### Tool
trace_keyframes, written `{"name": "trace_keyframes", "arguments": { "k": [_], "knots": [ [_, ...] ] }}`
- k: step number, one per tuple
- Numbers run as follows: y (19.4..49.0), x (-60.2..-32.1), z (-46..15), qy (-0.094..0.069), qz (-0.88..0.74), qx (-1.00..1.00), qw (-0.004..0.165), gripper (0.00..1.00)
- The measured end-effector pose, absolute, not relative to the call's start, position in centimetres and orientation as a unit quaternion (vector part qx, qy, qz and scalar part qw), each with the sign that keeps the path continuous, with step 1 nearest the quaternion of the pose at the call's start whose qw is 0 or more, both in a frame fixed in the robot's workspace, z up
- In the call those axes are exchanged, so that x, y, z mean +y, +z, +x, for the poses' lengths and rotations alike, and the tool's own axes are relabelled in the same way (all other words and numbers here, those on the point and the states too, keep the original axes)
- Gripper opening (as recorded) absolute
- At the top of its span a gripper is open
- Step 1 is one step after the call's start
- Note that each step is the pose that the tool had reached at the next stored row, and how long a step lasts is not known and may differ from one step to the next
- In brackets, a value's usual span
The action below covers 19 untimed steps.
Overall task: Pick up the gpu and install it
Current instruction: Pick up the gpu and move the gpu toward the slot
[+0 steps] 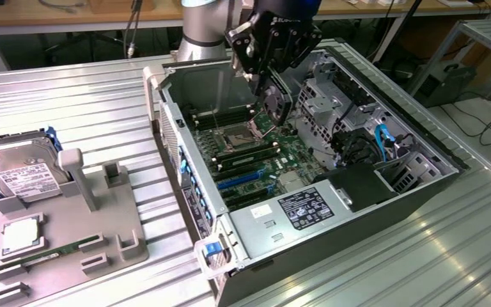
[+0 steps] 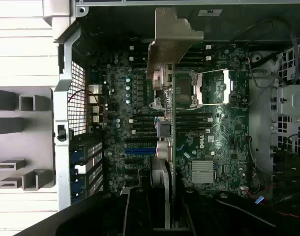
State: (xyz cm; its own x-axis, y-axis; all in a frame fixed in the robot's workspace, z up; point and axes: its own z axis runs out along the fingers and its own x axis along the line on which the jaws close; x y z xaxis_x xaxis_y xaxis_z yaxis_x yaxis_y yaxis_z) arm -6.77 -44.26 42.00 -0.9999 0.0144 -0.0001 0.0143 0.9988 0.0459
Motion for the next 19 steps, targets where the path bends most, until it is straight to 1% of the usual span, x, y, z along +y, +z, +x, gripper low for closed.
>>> {"name": "trace_keyframes", "arguments": {
  "k": [19],
  "knots": [
    [41.9,-44.0,-3.6,0.023,0.031,0.999,0.001,0.28]
  ]
}}
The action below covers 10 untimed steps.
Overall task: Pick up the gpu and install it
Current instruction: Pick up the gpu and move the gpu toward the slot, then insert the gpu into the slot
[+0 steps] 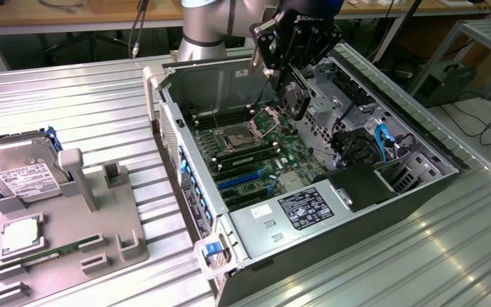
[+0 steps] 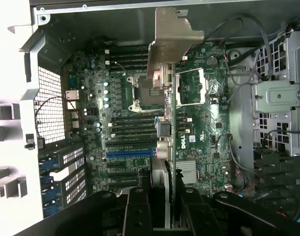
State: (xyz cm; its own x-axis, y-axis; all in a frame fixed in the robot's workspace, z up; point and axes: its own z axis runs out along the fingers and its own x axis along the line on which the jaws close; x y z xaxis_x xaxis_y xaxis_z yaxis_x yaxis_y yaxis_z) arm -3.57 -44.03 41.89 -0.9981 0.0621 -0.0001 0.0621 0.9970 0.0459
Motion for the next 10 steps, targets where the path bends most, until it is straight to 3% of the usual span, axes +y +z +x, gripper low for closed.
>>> {"name": "trace_keyframes", "arguments": {
  "k": [10],
  "knots": [
    [41.89,-44.03,-3.57,0.023,0.030,0.999,0.001,0.28]
  ]
}}
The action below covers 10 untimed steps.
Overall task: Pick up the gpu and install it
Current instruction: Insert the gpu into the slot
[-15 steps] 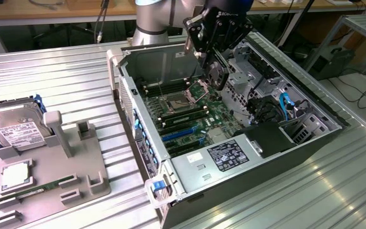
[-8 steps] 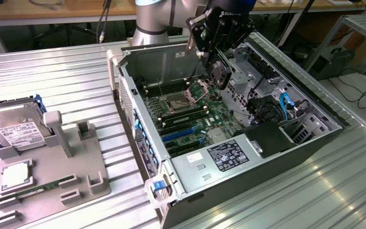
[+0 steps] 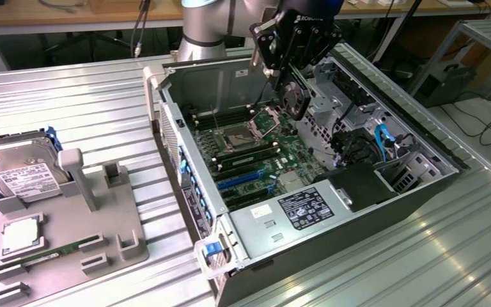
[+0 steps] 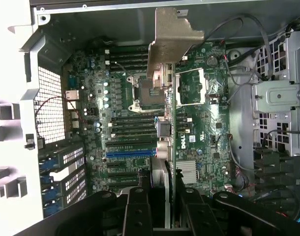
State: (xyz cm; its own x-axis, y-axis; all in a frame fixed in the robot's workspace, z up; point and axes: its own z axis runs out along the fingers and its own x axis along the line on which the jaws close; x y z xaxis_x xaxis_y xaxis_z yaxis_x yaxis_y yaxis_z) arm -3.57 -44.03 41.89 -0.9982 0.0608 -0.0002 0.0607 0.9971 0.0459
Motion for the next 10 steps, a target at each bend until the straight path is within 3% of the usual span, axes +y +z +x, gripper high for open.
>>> {"name": "trace_keyframes", "arguments": {
  "k": [10],
  "knots": [
    [41.89,-44.04,-3.60,0.023,0.002,1.000,0.000,0.28]
  ]
}}
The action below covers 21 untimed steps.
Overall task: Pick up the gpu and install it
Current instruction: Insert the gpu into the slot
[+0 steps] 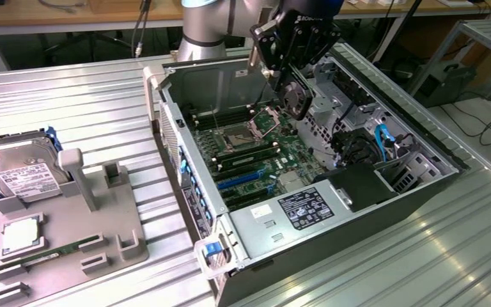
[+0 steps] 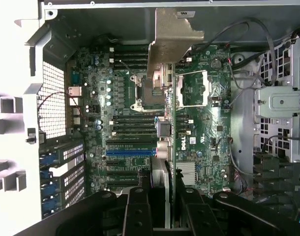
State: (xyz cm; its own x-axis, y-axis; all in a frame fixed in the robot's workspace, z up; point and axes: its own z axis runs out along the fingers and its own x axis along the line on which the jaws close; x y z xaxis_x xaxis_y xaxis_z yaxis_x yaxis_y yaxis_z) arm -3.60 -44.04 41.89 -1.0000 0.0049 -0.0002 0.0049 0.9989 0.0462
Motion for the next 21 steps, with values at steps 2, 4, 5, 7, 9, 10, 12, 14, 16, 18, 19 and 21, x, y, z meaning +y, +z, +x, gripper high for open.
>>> {"name": "trace_keyframes", "arguments": {
  "k": [2,4,5,7,9,10,12,14,16,18,19,21],
  "knots": [
    [41.89,-44.04,-3.60,0.023,-0.003,1.000,0.000,0.28],
    [41.89,-44.04,-3.60,0.024,-0.009,1.000,0.000,0.28],
    [41.89,-44.04,-3.59,0.024,-0.014,1.000,0.000,0.28],
    [41.89,-44.05,-3.60,0.024,-0.020,1.000,0.000,0.28],
    [41.89,-44.05,-3.61,0.024,-0.036,0.999,-0.001,0.28],
    [41.89,-44.05,-3.61,0.024,-0.047,0.999,-0.001,0.28],
    [41.89,-44.05,-3.61,0.024,-0.057,0.998,-0.001,0.28],
    [41.89,-44.05,-3.61,0.024,-0.067,0.997,-0.002,0.28],
    [41.89,-44.05,-3.61,0.024,-0.075,0.997,-0.002,0.28],
    [41.89,-44.05,-3.61,0.024,-0.087,0.996,-0.002,0.28],
    [41.89,-44.05,-3.61,0.024,-0.091,0.996,-0.002,0.28],
    [41.89,-44.05,-3.61,0.024,-0.099,0.995,-0.002,0.28]
  ]
}}
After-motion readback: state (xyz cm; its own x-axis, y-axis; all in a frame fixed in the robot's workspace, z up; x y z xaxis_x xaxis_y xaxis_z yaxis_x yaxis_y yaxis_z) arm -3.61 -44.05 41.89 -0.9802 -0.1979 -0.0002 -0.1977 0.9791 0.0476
